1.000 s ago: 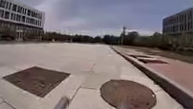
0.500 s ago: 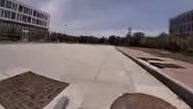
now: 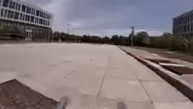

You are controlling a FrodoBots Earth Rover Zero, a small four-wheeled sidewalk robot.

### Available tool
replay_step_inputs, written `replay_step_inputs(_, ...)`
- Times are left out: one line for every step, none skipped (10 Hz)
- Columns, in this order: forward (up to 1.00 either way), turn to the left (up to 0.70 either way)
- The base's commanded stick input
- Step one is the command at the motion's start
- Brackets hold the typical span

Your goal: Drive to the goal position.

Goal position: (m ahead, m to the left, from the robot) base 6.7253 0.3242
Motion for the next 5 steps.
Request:
replay_step_inputs(1.0,-0.39)
replay_step_inputs(1.0,-0.36)
replay_step_inputs(1.0,-0.02)
replay_step_inputs(1.0,-0.01)
replay_step_inputs(1.0,0.0)
